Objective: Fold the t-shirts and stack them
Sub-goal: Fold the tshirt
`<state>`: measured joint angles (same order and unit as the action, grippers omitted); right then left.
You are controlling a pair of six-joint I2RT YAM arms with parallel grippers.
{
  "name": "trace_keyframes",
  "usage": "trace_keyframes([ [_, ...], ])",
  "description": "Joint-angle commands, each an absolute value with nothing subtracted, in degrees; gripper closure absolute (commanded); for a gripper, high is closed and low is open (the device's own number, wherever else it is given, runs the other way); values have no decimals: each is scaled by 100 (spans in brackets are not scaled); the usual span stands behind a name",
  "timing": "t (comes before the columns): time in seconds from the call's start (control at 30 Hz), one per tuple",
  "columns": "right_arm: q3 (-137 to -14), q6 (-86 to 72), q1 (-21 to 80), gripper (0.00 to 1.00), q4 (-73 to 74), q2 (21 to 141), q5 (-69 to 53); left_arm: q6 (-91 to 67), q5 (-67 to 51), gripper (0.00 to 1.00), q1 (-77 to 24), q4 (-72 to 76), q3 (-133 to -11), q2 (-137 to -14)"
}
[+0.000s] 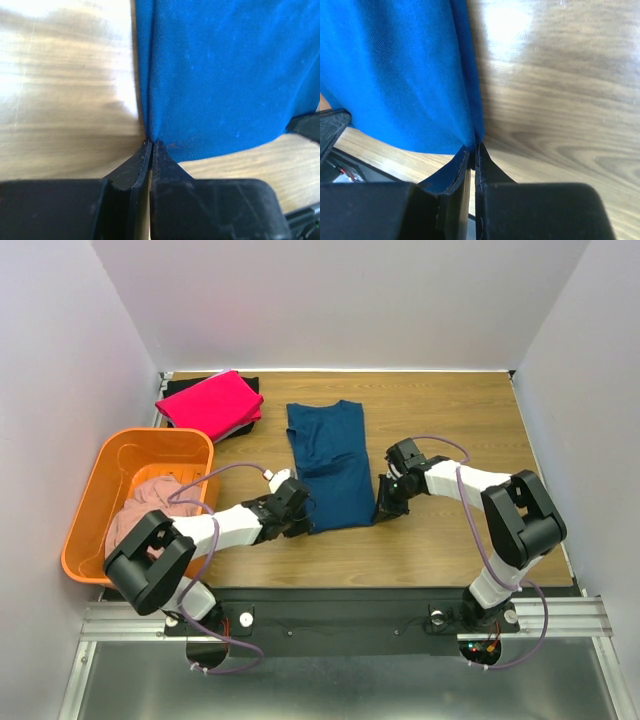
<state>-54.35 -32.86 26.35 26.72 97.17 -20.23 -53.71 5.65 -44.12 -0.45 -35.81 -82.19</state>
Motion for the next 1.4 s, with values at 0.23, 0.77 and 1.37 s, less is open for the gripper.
trace_keyframes([
  [0.23, -5467, -3278, 2716, 100, 3357, 8649, -2047, -5625, 35, 100, -4482, -554, -2778, -6435],
  [0.77, -5554, -3718, 2935, 100, 4903, 6593, -2039, -6152, -738, 100, -5238, -1300, -2830, -4905],
  [1.37, -6890, -4096, 2944, 100, 5687, 6371, -1407, -6961, -237, 100, -5881, -1600, -4008, -4737],
])
